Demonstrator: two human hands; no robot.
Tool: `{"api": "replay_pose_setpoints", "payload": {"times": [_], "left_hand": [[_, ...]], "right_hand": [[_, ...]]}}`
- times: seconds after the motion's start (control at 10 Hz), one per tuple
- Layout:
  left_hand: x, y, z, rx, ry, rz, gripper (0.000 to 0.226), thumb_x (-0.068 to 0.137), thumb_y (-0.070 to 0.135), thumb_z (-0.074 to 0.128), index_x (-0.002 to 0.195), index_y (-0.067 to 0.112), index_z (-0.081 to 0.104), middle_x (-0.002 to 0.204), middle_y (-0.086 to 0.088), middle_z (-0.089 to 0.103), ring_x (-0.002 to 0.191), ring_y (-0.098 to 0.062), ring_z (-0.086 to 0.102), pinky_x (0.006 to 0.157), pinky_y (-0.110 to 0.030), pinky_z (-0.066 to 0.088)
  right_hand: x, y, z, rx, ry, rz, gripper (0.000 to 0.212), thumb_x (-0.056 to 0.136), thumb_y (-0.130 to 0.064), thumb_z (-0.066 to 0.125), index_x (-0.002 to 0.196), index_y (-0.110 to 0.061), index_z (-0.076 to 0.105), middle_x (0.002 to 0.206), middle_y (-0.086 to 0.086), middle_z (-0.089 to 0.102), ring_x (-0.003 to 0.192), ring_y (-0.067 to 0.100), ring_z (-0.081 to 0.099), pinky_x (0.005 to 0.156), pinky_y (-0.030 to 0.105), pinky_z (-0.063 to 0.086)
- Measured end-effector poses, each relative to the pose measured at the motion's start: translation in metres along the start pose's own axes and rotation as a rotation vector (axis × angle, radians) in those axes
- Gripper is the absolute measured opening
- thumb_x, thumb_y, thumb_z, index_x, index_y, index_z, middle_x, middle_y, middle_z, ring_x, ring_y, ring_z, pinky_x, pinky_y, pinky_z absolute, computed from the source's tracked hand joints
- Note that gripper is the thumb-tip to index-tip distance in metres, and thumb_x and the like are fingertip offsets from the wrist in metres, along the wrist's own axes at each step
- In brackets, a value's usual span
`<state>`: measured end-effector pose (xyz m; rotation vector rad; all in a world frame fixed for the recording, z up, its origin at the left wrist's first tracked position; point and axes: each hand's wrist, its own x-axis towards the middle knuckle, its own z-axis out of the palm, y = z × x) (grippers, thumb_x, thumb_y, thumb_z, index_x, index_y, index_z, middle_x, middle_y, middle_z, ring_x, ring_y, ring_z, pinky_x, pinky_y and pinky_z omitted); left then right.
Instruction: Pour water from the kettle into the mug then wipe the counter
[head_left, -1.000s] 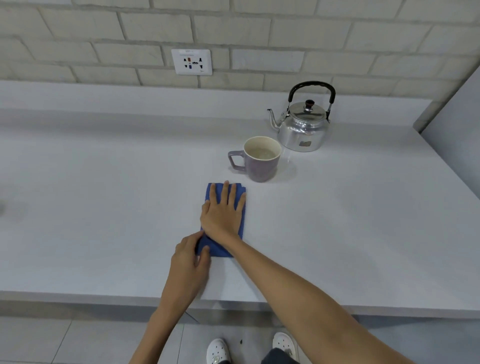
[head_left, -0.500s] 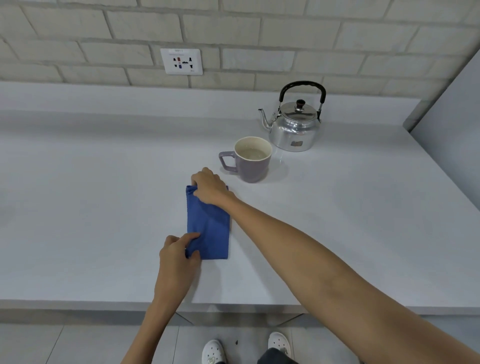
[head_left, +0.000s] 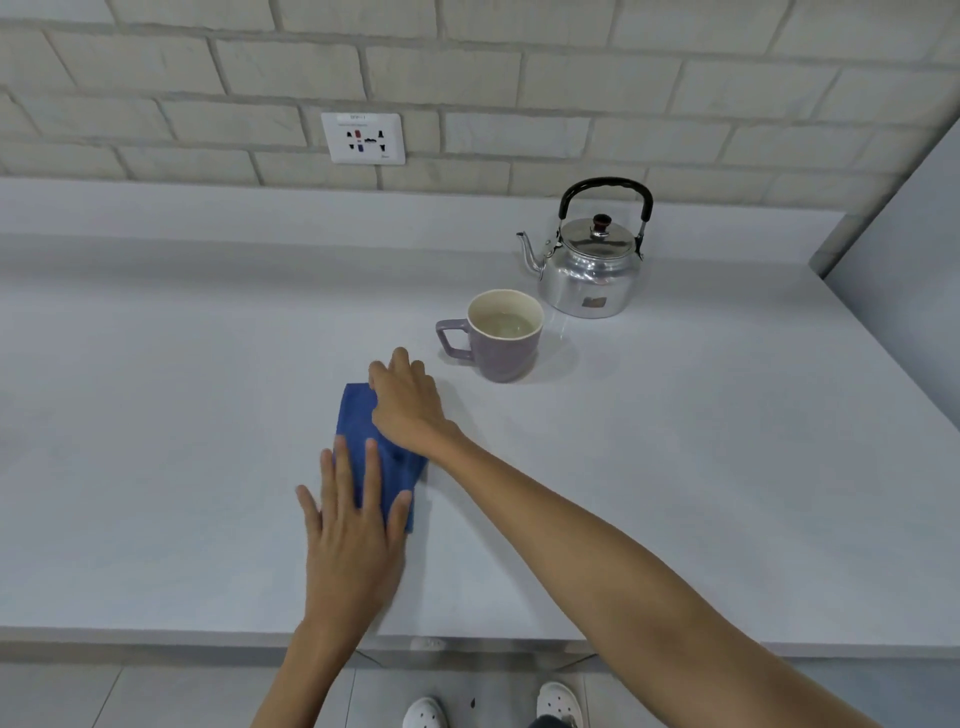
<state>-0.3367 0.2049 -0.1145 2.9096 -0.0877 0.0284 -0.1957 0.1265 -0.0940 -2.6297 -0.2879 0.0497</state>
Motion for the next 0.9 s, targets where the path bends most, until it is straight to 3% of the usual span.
{"api": "replay_pose_setpoints", "payload": {"times": [0.1, 0.3, 0.4, 0.5, 0.7, 0.8, 0.9], "left_hand": [[-0.001, 0.001, 0.016, -0.022, -0.054, 0.060, 0.084, 0.074, 0.063, -0.027, 0.145, 0.023, -0.003, 0.156, -0.012, -0.005, 0.143, -0.030, -0.010, 0.117, -0.052, 0.000], [-0.001, -0.001, 0.027, -0.026, -0.080, 0.081, 0.071, 0.080, 0.063, -0.011, 0.144, 0.033, -0.003, 0.157, -0.008, -0.008, 0.142, -0.026, -0.016, 0.115, -0.049, -0.006], [-0.005, 0.003, 0.029, -0.026, -0.055, 0.090, 0.063, 0.085, 0.060, 0.002, 0.144, 0.039, 0.006, 0.157, -0.008, -0.002, 0.143, -0.028, -0.010, 0.115, -0.050, -0.003], [-0.007, 0.009, 0.028, -0.015, -0.063, 0.102, 0.061, 0.085, 0.060, 0.006, 0.143, 0.042, 0.012, 0.157, -0.009, 0.003, 0.144, -0.031, -0.004, 0.114, -0.050, -0.001], [0.000, 0.001, 0.025, -0.100, -0.194, 0.098, 0.057, 0.079, 0.069, -0.008, 0.134, 0.057, -0.016, 0.153, 0.003, -0.028, 0.137, -0.019, -0.033, 0.114, -0.046, -0.016], [0.008, 0.001, 0.008, -0.163, -0.256, 0.128, 0.063, 0.074, 0.070, -0.002, 0.134, 0.055, -0.015, 0.153, 0.006, -0.029, 0.136, -0.018, -0.034, 0.115, -0.049, -0.013], [0.033, 0.012, -0.018, -0.177, -0.126, 0.182, 0.076, 0.075, 0.072, -0.007, 0.144, 0.041, -0.001, 0.155, 0.004, -0.021, 0.143, -0.021, -0.021, 0.115, -0.048, -0.006]], "right_hand": [[-0.012, 0.013, 0.005, -0.165, -0.059, 0.012, 0.037, 0.084, 0.002, 0.050, 0.119, -0.007, 0.050, 0.128, 0.016, 0.041, 0.114, 0.033, 0.038, 0.085, 0.036, 0.036], [-0.026, 0.038, 0.007, -0.149, 0.001, -0.055, 0.059, 0.084, 0.007, 0.049, 0.137, -0.018, 0.045, 0.142, 0.012, 0.036, 0.124, 0.030, 0.032, 0.095, 0.036, 0.032], [-0.033, 0.057, 0.007, -0.182, -0.075, -0.111, 0.069, 0.088, 0.007, 0.043, 0.148, -0.025, 0.031, 0.157, 0.011, 0.021, 0.139, 0.030, 0.020, 0.112, 0.040, 0.020], [-0.039, 0.068, 0.009, -0.241, -0.105, -0.104, 0.075, 0.091, 0.005, 0.040, 0.152, -0.031, 0.016, 0.162, 0.008, 0.006, 0.147, 0.030, 0.005, 0.119, 0.047, 0.000], [-0.037, 0.061, -0.006, -0.241, -0.227, -0.088, 0.076, 0.092, 0.003, 0.040, 0.153, -0.024, 0.003, 0.162, 0.012, -0.002, 0.149, 0.030, -0.005, 0.120, 0.046, -0.002], [-0.047, 0.055, -0.031, -0.009, -0.235, -0.089, 0.077, 0.089, 0.009, 0.039, 0.153, -0.019, 0.009, 0.161, 0.016, 0.009, 0.148, 0.030, 0.006, 0.120, 0.043, 0.011], [-0.058, 0.050, -0.076, 0.265, -0.159, -0.035, 0.053, 0.094, 0.003, 0.037, 0.144, -0.015, 0.039, 0.141, 0.017, 0.050, 0.128, 0.028, 0.048, 0.106, 0.039, 0.041]]}}
